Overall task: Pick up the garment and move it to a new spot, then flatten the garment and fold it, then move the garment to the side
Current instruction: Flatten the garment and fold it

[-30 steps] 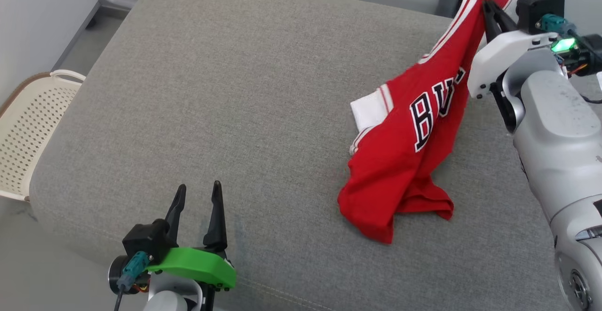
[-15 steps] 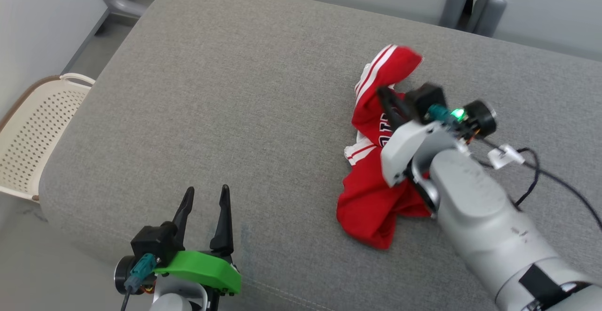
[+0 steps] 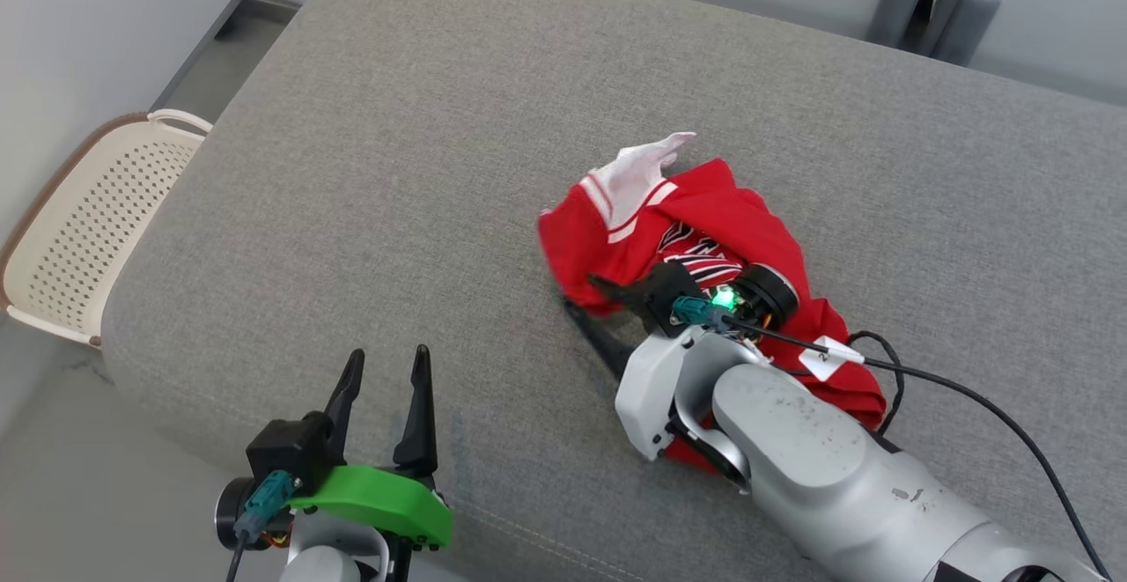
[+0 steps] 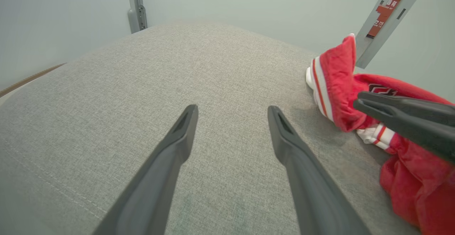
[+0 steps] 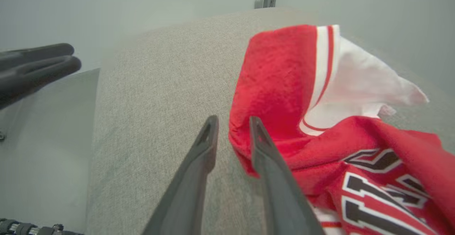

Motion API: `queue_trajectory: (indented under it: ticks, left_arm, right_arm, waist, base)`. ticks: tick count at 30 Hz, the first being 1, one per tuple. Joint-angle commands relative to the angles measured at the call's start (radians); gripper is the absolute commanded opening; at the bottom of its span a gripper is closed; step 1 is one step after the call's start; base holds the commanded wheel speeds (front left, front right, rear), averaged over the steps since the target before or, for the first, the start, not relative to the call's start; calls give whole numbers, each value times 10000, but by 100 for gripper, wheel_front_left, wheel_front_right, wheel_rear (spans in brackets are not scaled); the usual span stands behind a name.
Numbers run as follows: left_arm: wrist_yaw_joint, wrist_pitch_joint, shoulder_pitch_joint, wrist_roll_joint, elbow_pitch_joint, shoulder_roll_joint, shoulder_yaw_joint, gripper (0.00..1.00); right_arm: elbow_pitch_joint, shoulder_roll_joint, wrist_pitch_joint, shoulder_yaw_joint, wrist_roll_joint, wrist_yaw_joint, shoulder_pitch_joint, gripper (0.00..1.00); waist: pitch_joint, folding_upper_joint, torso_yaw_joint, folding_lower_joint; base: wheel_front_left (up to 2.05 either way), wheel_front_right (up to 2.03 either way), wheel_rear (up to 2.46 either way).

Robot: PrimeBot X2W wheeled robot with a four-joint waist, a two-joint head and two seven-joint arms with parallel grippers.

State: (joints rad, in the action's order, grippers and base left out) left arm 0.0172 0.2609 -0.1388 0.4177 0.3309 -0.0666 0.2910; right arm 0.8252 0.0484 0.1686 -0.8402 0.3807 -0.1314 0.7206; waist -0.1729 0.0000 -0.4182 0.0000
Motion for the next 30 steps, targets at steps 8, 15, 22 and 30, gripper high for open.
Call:
queue_trajectory:
  ticks: [8, 15, 22, 30]
  left_arm:
    - [99, 43, 104, 0, -72, -140, -219, 100]
    - [203, 17, 325, -19, -263, -310, -296, 100]
    - [289, -101, 466, 32, -503, -422, -284, 100]
    - [332, -192, 353, 32, -650, -477, -175, 100]
  right_arm:
    - [-621, 43, 633, 125, 725, 15, -240, 100]
    - [-176, 38, 904, 1790, 10, 15, -461, 100]
    - [488, 230, 945, 3487, -1152, 15, -1195, 100]
    - [1113, 382, 399, 4028, -1369, 15, -1845, 100]
  waist:
    - [453, 0, 864, 0]
    - [866, 0, 1715, 0]
    - [960, 0, 2063, 0]
    - [641, 0, 1851, 0]
  base:
    - [0, 0, 0]
    - [0, 0, 0]
    - [0, 0, 0]
    - [0, 0, 0]
